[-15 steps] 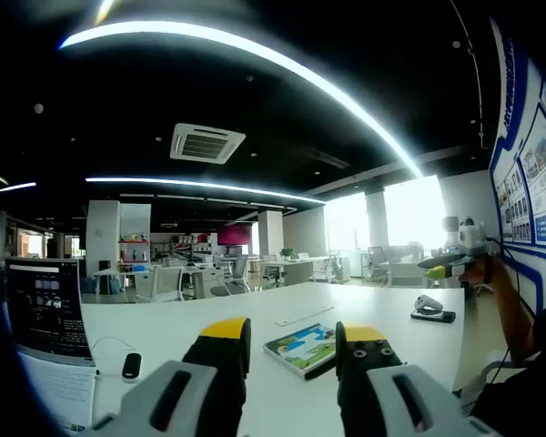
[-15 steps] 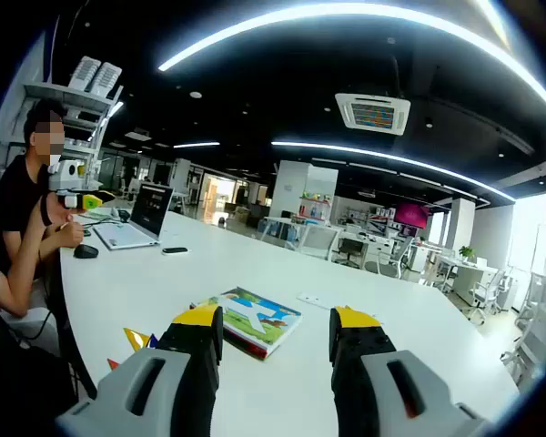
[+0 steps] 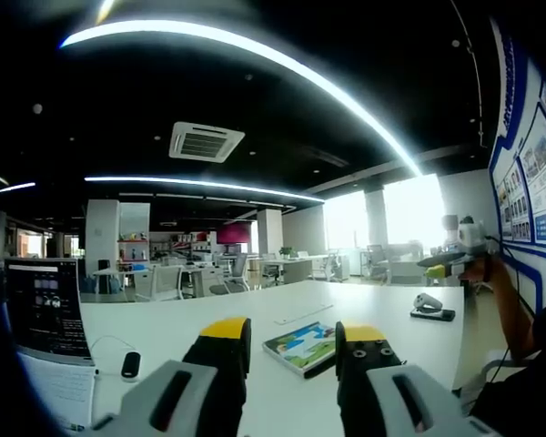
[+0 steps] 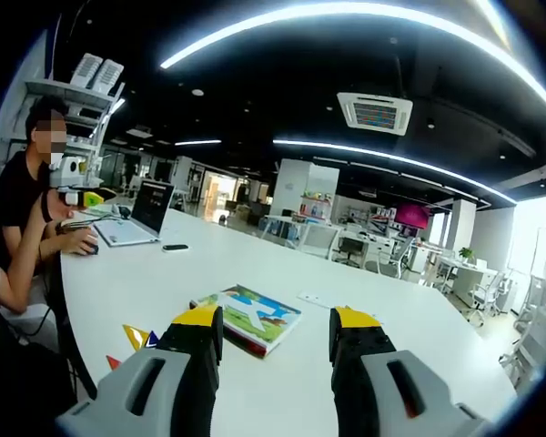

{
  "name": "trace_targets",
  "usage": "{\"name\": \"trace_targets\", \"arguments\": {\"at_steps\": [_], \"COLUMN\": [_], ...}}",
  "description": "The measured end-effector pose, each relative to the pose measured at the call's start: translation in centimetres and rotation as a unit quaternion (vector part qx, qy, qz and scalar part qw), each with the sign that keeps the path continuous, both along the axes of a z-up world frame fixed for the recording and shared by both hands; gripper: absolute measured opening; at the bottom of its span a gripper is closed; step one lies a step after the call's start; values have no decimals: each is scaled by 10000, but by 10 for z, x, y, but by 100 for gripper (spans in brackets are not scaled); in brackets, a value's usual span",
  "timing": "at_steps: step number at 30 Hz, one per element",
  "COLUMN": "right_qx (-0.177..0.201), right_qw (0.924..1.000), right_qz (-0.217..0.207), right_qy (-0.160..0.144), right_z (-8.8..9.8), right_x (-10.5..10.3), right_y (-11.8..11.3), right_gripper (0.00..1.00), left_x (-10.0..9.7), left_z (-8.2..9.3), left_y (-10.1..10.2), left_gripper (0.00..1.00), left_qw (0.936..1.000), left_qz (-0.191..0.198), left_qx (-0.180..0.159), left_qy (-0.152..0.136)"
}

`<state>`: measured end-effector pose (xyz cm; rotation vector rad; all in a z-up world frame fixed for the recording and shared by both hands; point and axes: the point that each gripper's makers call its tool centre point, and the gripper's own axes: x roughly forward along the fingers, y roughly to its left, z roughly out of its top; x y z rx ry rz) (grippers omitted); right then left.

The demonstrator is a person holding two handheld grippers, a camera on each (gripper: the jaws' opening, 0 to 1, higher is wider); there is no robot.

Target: Pick up the tangram pieces one by one and place each piece onto its matching region on the pattern sheet, fitting the shapes together until the outline on the sheet is completely filled by the tangram pieces

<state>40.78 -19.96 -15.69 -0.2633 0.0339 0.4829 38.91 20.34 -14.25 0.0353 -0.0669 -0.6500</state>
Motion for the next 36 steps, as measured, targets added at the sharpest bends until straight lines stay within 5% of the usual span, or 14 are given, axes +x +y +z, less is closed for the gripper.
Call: {"name": "trace_targets", "arguments": {"at_steps": [36], "right_qx": [75], "right_qw": [10000], "right_qz": [12], "right_qy": [1], "right_z": [0], "right_x": [-1], "right_y": [-1], "right_gripper": [46], "left_x": [2], "left_z": [-8], "left_y": [-7], "left_gripper": [38], "left_qw": [9998], "left_qz": [-88], "left_qx": [126], "left_qy": [103]}}
